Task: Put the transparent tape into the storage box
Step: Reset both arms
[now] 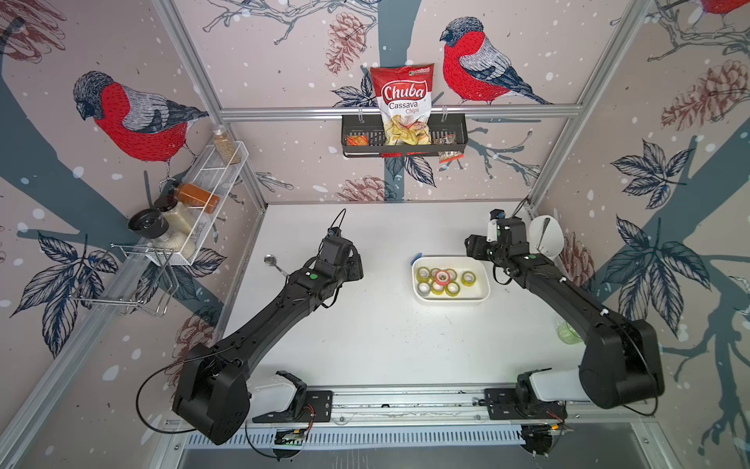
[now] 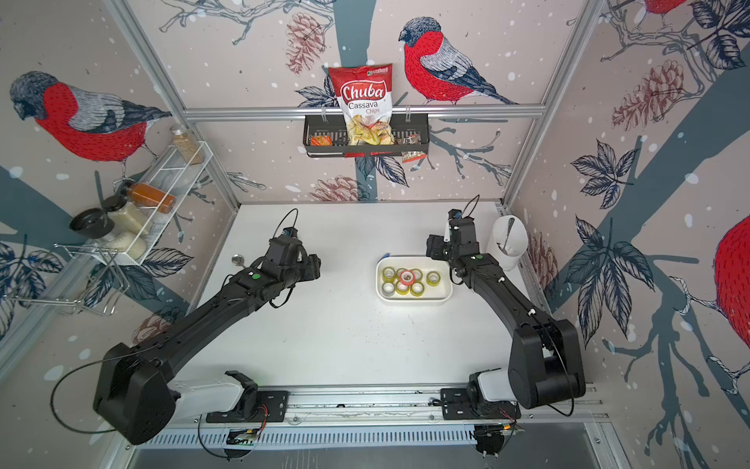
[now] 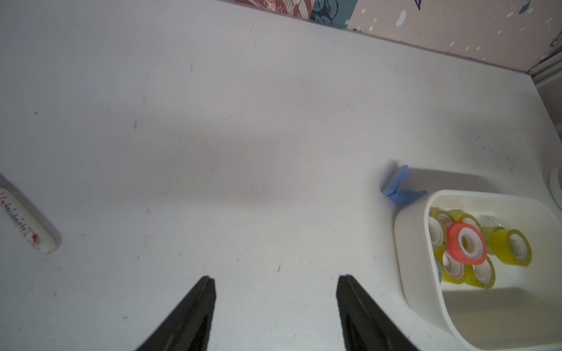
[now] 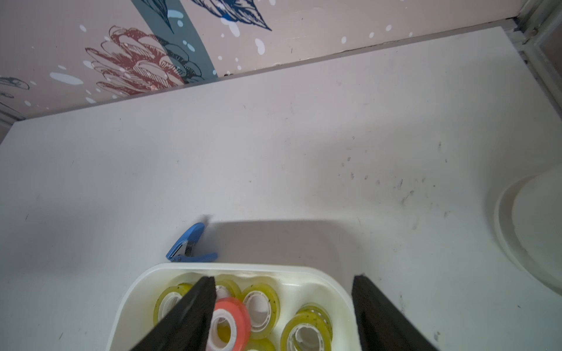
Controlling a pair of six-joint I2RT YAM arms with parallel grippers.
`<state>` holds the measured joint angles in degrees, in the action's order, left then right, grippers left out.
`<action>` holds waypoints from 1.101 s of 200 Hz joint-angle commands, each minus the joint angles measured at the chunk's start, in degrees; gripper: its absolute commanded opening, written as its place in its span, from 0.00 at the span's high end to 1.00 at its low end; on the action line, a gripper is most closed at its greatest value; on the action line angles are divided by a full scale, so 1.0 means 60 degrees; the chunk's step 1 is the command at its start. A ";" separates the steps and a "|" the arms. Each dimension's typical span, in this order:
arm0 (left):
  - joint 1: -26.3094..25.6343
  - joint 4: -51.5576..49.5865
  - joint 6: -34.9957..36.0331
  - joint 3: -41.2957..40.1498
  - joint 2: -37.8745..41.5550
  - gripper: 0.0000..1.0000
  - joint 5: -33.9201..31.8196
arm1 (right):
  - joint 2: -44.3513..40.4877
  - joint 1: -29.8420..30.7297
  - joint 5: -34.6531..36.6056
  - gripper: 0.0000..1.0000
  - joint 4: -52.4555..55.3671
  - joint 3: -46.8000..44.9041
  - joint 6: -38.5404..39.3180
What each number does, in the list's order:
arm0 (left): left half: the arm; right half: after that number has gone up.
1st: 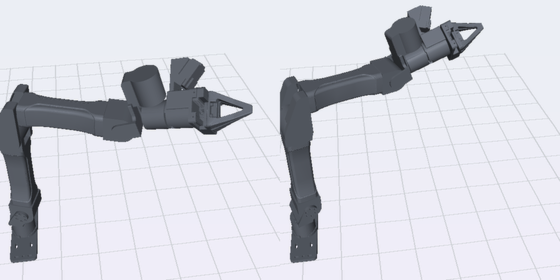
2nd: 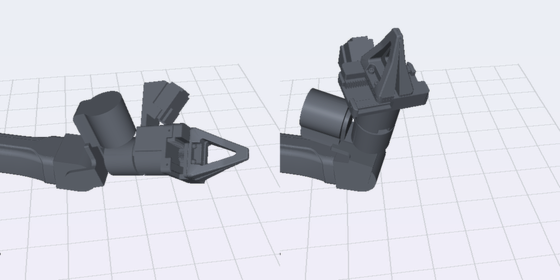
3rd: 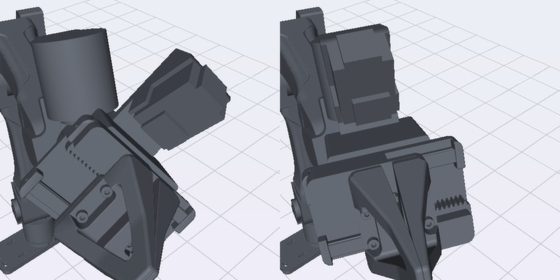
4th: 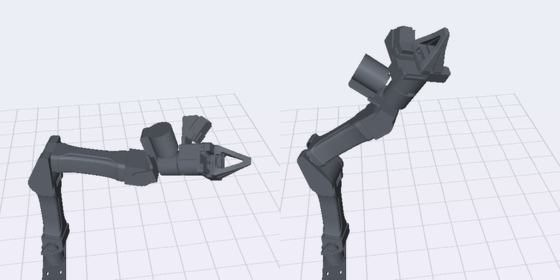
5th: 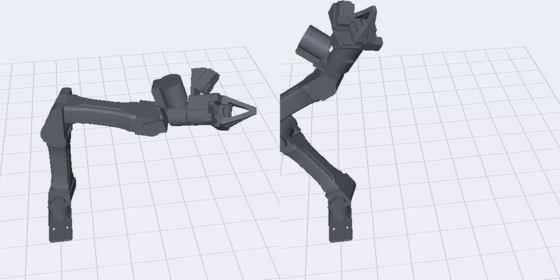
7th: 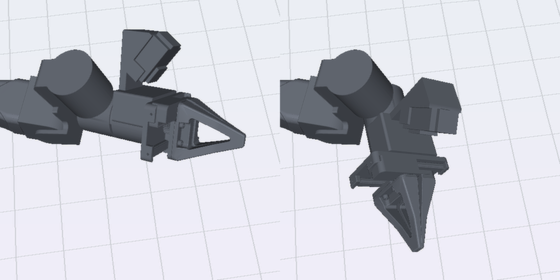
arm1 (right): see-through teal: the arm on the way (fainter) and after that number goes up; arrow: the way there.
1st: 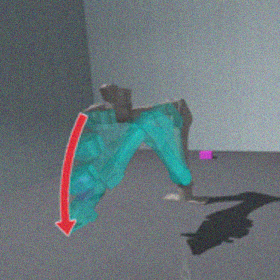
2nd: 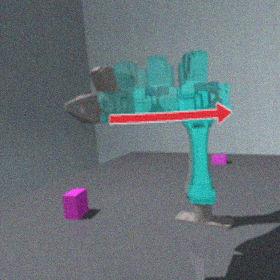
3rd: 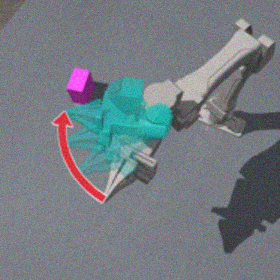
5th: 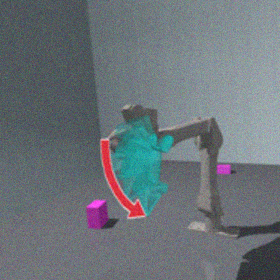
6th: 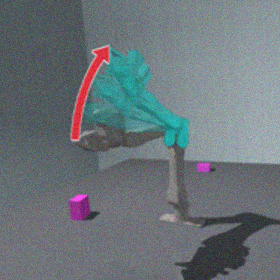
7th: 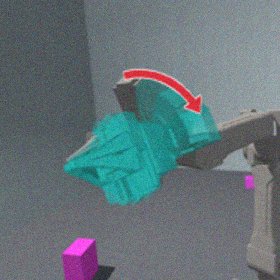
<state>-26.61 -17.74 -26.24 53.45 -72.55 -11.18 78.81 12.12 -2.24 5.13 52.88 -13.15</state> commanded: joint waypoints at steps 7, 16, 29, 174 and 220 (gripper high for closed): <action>0.0470 0.1871 0.1341 -0.0307 -0.0015 0.34 -0.0570 | -0.0270 -0.0775 -0.0311 0.24 -0.1980 -0.0716 0.0355; 0.0530 0.2658 0.1880 -0.0665 0.0068 0.35 -0.0752 | -0.0309 -0.1076 -0.0400 0.24 -0.2331 -0.0986 0.0429; 0.0552 0.3907 0.2784 -0.1297 0.0273 0.31 -0.0965 | -0.0292 -0.1476 -0.0547 0.24 -0.2787 -0.1334 0.0559; 0.4440 0.9751 0.4223 -0.3874 -0.2313 0.28 0.1052 | 0.0989 -0.3250 -0.0903 0.25 -0.8076 -0.4157 0.0962; 0.4622 1.1664 0.4139 -0.4928 -0.2392 0.28 0.1768 | 0.1193 -0.2954 -0.0721 0.27 -0.9729 -0.5067 0.1118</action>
<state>0.38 41.15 -1.54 25.93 -87.77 -4.16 86.19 -6.70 -6.96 -44.91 23.44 -8.38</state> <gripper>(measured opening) 0.719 0.732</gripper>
